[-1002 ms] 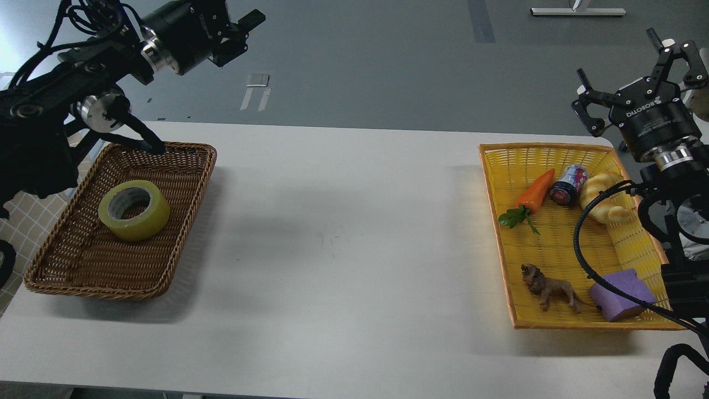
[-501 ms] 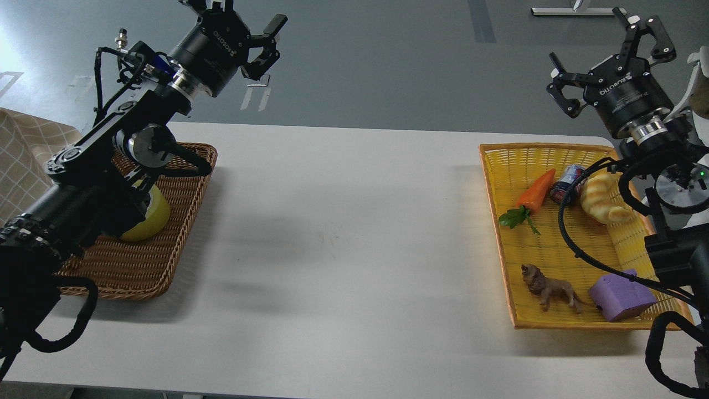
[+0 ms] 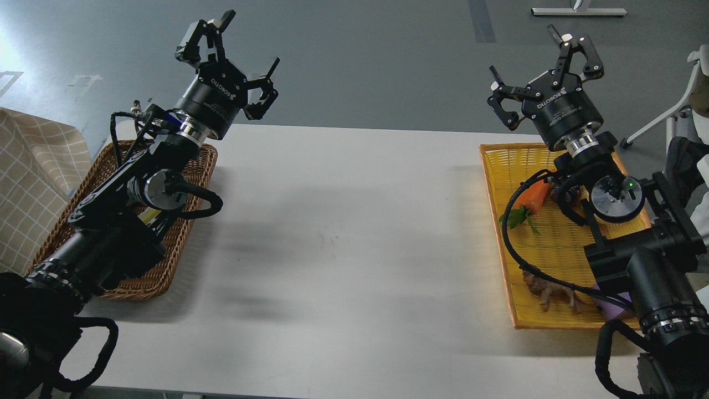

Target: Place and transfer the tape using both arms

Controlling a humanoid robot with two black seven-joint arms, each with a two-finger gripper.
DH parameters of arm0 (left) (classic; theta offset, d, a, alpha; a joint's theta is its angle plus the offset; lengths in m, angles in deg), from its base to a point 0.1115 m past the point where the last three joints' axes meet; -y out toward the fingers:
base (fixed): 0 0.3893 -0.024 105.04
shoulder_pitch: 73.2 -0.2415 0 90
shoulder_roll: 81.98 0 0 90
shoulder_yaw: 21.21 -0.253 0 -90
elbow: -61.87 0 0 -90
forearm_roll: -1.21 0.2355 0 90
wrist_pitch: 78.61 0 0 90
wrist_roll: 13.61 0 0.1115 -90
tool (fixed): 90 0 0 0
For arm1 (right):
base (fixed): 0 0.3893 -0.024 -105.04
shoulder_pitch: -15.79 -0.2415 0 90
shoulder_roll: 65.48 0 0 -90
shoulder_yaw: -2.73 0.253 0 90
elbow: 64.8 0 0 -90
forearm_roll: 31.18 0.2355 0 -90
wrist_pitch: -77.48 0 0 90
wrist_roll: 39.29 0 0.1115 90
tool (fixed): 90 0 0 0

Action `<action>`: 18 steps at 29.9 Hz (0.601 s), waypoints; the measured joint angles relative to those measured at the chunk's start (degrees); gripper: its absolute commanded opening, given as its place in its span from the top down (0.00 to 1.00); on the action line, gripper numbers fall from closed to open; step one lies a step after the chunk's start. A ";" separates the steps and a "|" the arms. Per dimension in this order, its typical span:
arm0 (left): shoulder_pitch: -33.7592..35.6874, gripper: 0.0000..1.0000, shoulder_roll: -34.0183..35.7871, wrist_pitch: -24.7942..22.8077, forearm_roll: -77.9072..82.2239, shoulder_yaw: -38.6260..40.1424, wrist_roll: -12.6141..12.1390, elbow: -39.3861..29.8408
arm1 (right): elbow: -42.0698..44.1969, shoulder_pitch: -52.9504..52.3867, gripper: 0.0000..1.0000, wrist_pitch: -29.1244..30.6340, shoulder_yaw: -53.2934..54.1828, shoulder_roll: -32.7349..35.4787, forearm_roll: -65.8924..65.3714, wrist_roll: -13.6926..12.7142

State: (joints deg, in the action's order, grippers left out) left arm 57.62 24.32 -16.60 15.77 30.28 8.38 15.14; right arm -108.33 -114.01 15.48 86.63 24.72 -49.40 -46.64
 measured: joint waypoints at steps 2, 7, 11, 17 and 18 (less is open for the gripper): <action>-0.16 0.02 -0.68 0.00 -0.70 0.02 -0.11 -0.41 | -0.09 0.05 0.00 0.00 -0.83 -0.14 0.00 -0.01; -0.24 0.02 -2.55 0.00 -1.17 0.06 -0.27 -0.55 | -0.70 0.18 0.00 0.00 -0.94 -0.20 0.16 0.28; -0.27 0.02 -3.27 0.00 -1.27 0.19 -0.28 -0.29 | -0.77 1.33 0.00 0.00 -0.61 -0.20 0.38 0.38; -0.30 0.02 -3.36 0.00 -1.27 0.14 -0.39 0.13 | -0.92 2.63 0.00 0.00 -0.27 -0.20 0.84 0.50; -0.30 0.02 -3.35 0.00 -1.23 0.12 -0.42 0.14 | -0.93 2.84 0.00 0.00 -0.22 -0.20 0.87 0.50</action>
State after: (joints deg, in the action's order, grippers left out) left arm 57.32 20.97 -16.61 14.54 30.40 7.96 15.28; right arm -109.27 -111.17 15.48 86.41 24.52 -48.54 -46.14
